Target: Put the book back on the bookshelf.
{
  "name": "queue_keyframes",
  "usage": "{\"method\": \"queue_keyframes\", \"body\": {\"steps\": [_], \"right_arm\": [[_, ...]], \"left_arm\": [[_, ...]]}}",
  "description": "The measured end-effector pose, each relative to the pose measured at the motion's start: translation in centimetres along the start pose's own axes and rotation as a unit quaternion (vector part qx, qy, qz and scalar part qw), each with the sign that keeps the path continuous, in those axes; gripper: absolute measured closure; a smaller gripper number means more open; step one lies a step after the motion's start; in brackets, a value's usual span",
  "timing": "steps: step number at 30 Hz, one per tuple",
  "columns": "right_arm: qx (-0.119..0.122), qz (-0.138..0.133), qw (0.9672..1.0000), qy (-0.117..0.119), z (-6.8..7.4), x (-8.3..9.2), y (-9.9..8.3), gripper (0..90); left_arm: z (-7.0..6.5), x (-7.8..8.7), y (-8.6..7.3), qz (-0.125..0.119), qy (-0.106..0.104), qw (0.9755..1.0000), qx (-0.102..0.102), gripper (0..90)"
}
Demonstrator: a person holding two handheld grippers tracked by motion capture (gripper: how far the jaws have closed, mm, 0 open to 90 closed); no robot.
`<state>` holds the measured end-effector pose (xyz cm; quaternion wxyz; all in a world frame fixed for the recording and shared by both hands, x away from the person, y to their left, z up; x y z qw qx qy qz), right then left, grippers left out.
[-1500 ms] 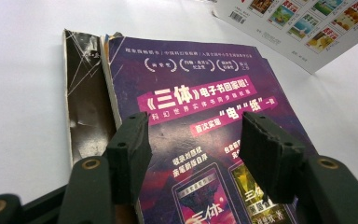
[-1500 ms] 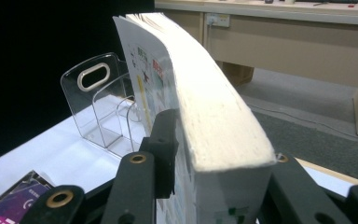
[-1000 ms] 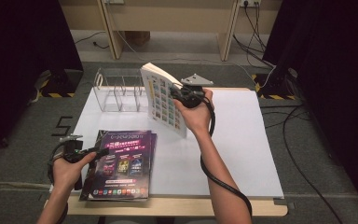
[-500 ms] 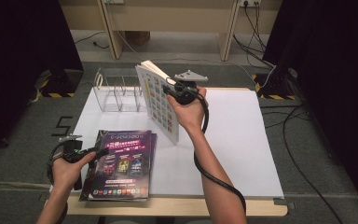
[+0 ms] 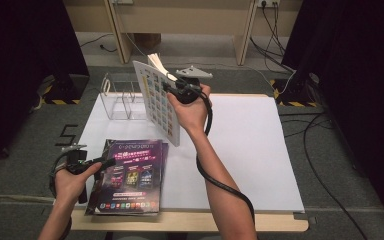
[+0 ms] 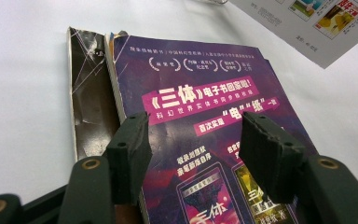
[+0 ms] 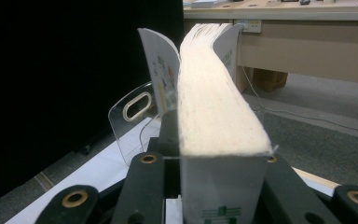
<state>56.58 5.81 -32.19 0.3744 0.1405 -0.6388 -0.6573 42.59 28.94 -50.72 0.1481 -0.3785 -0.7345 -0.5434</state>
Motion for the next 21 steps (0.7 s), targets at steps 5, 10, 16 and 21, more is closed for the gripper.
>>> {"method": "queue_keyframes", "body": {"steps": [5,10,16,21], "right_arm": [[0.005,0.009,0.9999,0.005,0.0,-0.9,-0.2,74.4],[-0.010,0.014,0.9998,-0.011,-1.2,-1.5,-0.5,74.4],[-0.007,0.013,0.9990,-0.042,-2.6,-1.8,-0.5,74.3],[-0.009,0.010,0.9989,-0.044,-2.3,-2.5,-0.3,74.4]], "left_arm": [[0.0,0.1,0.0,0.000,-0.002,1.0000,0.002,42.1],[0.1,0.2,0.1,0.000,-0.001,1.0000,0.003,42.1],[0.1,0.0,0.0,0.001,-0.002,1.0000,0.002,42.1],[-0.1,-0.1,-0.1,0.003,-0.003,1.0000,0.001,42.0]]}}
Point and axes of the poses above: each handheld gripper's, and its own axes: x roughly backward along the jaws, y roughly out of its top, z roughly to its left, the point moved 9 cm from there along -x, roughly forward along the jaws, and after that the axes turned 4 degrees about y, right-handed, at the moved point
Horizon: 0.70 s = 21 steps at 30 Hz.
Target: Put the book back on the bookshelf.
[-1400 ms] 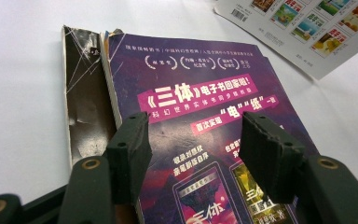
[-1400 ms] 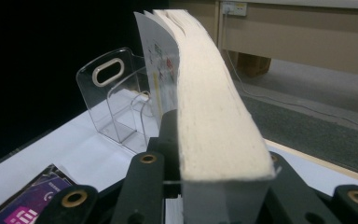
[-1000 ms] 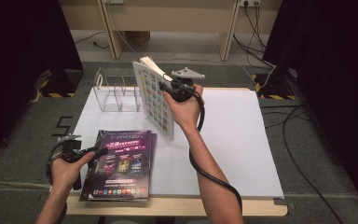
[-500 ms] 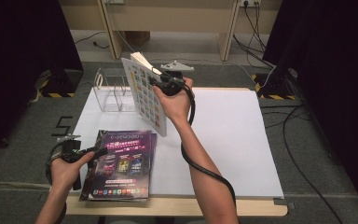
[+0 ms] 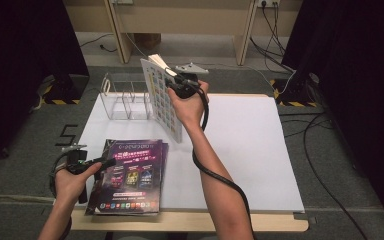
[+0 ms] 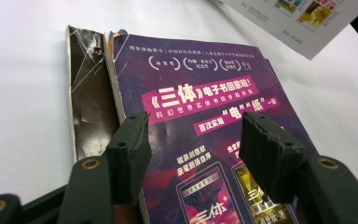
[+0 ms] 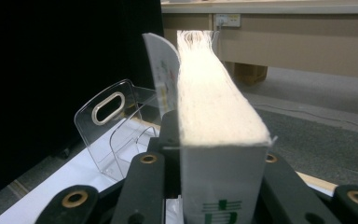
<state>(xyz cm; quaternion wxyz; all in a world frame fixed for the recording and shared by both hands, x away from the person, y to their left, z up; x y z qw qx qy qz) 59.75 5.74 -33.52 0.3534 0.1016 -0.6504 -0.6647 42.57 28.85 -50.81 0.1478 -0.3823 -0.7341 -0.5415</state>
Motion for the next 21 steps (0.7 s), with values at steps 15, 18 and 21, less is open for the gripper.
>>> {"method": "queue_keyframes", "body": {"steps": [15,18,21], "right_arm": [[-0.013,-0.020,0.9997,-0.006,0.8,-2.8,0.6,74.3],[-0.012,-0.026,0.9996,-0.007,0.8,-3.2,0.4,74.2],[-0.004,-0.032,0.9994,-0.012,0.8,-3.2,0.1,74.1]], "left_arm": [[0.2,-0.1,-0.1,0.001,0.000,1.0000,0.001,42.0],[0.3,-0.1,-0.2,0.002,0.000,1.0000,0.002,42.0],[0.3,0.0,-0.1,0.000,0.001,1.0000,0.002,41.9]]}}
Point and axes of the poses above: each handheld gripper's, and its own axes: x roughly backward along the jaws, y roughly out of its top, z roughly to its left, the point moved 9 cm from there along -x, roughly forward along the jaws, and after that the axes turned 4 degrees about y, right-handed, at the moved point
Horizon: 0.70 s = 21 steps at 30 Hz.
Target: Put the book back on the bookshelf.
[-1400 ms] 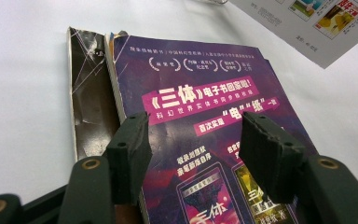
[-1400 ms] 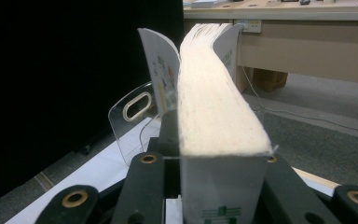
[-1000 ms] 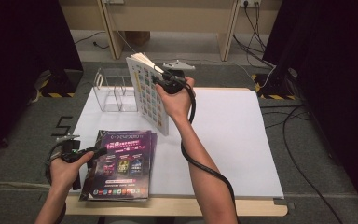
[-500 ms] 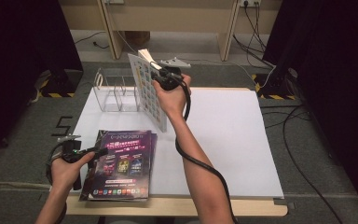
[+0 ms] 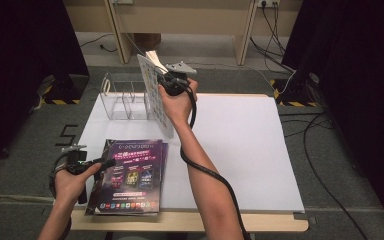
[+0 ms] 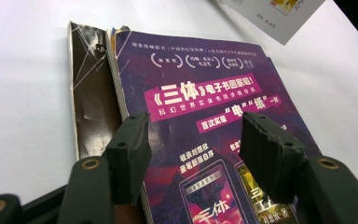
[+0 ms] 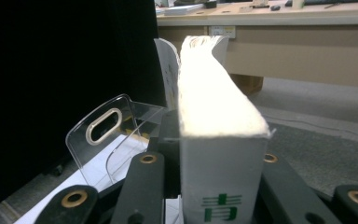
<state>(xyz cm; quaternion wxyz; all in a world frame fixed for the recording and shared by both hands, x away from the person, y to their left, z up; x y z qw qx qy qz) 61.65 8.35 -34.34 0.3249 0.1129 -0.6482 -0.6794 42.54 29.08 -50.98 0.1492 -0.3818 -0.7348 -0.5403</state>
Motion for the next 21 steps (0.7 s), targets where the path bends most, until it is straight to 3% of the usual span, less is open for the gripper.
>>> {"method": "queue_keyframes", "body": {"steps": [8,21], "right_arm": [[0.012,0.002,0.9998,-0.015,-0.6,1.1,-1.3,72.1],[0.021,0.009,0.9997,-0.006,-1.0,3.2,-2.7,68.0]], "left_arm": [[-0.3,-0.2,-0.1,0.003,-0.001,1.0000,-0.002,41.9],[-0.4,-0.4,-0.3,0.006,-0.001,1.0000,-0.002,41.8]]}}
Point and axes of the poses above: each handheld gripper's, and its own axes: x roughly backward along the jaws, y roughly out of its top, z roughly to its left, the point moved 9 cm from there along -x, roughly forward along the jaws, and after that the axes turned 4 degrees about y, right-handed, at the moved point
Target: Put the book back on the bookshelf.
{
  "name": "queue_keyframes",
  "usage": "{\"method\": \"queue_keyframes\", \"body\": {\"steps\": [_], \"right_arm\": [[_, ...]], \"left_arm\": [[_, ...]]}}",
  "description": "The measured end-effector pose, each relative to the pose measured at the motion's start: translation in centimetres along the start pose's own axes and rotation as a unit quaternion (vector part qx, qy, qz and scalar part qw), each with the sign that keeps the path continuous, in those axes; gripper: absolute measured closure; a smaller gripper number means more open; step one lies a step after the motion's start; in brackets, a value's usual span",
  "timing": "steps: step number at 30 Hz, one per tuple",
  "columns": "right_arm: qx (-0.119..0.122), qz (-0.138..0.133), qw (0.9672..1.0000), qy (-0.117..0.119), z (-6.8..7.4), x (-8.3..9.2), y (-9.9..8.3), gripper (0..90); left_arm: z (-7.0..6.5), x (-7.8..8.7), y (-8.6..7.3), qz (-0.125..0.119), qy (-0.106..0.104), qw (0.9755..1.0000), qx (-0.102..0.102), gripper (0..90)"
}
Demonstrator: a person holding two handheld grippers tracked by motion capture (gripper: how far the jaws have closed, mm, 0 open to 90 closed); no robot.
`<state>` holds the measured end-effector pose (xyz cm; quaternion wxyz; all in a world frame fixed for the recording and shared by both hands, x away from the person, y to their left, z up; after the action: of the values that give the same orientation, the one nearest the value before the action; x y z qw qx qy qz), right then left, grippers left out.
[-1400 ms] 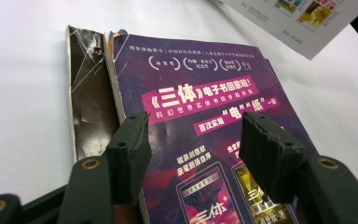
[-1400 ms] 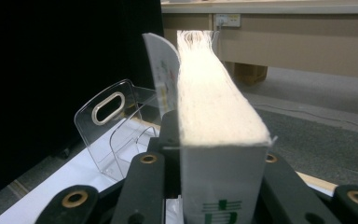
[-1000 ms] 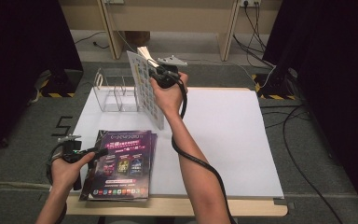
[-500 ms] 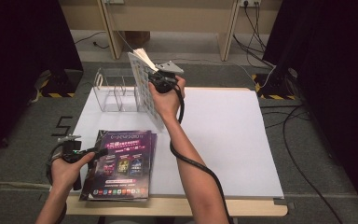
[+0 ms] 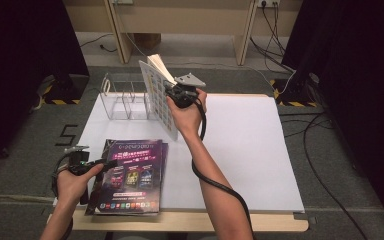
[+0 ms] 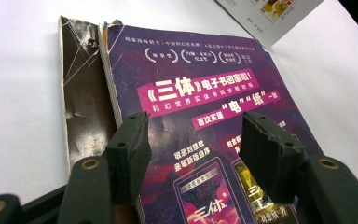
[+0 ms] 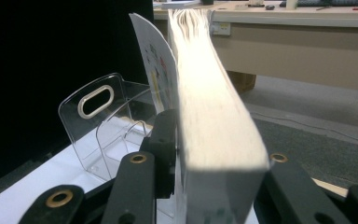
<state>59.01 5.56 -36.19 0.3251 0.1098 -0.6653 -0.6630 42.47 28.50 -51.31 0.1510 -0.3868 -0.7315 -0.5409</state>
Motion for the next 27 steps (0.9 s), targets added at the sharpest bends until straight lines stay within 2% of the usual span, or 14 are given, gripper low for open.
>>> {"method": "queue_keyframes", "body": {"steps": [6,13,16,19,23,27], "right_arm": [[0.000,0.003,1.0000,0.002,-0.1,0.6,-0.8,67.0],[-0.010,0.007,0.9999,0.005,0.0,0.4,-1.9,67.9],[-0.008,0.007,0.9999,0.002,-0.1,0.1,-1.8,70.3],[-0.010,0.018,0.9998,0.000,0.0,-0.1,-1.7,72.9],[-0.026,0.031,0.9991,-0.010,-0.2,-0.3,-1.4,73.9],[-0.037,0.035,0.9987,0.000,-0.1,-0.5,-1.1,74.1]], "left_arm": [[0.0,0.0,0.0,0.000,-0.001,1.0000,0.000,41.8],[0.0,0.0,0.0,-0.001,0.000,1.0000,0.000,41.7],[0.1,0.1,0.0,-0.001,0.000,1.0000,0.000,41.7],[0.2,0.1,0.0,-0.001,0.001,1.0000,0.000,41.7],[0.2,0.1,0.0,0.000,0.000,1.0000,0.000,41.7],[0.2,0.1,0.1,-0.001,0.000,1.0000,0.000,41.7]]}}
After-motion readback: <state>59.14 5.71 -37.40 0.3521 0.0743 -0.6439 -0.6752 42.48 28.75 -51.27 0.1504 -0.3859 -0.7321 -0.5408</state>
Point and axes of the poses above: each handheld gripper's, and its own axes: x roughly backward along the jaws, y roughly out of its top, z roughly to its left, the point moved 9 cm from there along -x, roughly forward along the jaws, and after that the axes turned 4 degrees about y, right-handed, at the moved point
